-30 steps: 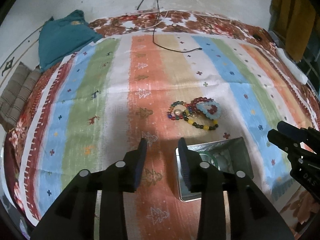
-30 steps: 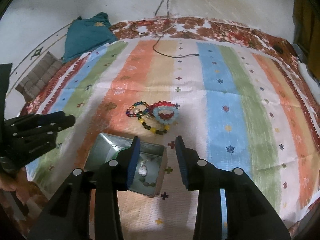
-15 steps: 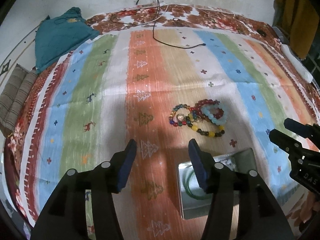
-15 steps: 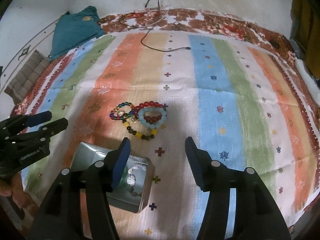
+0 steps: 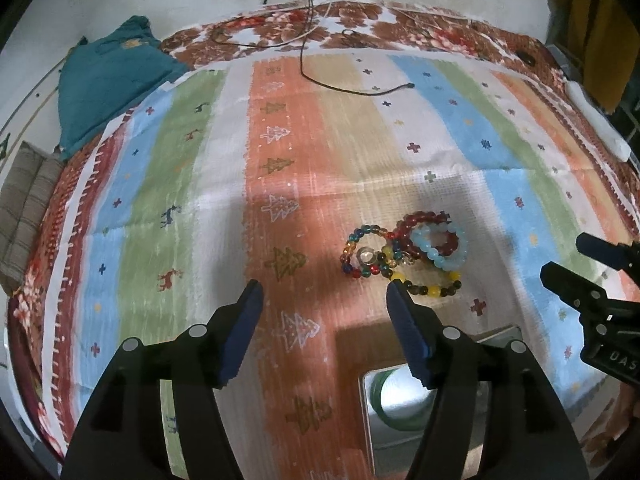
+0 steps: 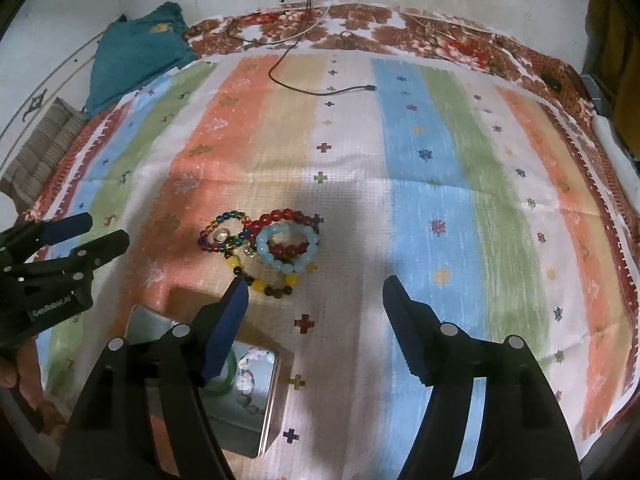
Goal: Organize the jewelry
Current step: 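Move both grippers back to the remaining bracelets on the cloth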
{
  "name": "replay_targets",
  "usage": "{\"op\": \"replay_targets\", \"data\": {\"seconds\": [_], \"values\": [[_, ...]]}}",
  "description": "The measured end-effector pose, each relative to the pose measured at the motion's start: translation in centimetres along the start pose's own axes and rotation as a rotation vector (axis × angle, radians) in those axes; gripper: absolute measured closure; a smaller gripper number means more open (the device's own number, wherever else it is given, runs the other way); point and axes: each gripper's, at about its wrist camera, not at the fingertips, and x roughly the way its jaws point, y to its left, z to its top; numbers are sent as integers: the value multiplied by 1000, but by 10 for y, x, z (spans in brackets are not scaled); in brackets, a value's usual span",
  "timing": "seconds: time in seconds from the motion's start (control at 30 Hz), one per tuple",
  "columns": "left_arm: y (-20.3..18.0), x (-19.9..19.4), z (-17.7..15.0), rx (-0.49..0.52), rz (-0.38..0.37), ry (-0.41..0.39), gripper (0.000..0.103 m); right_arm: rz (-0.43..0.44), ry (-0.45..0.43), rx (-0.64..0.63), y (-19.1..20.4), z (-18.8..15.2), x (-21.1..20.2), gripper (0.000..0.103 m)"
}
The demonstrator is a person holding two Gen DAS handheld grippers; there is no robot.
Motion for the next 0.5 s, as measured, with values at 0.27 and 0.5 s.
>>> {"op": "replay_targets", "data": {"seconds": [0.27, 0.5], "values": [[-1, 20, 12, 12, 11, 28, 35, 7, 26, 6, -6, 11, 16, 29], [-1, 34, 19, 18, -2, 51, 35, 4, 50, -5, -3, 19, 29, 29]]}}
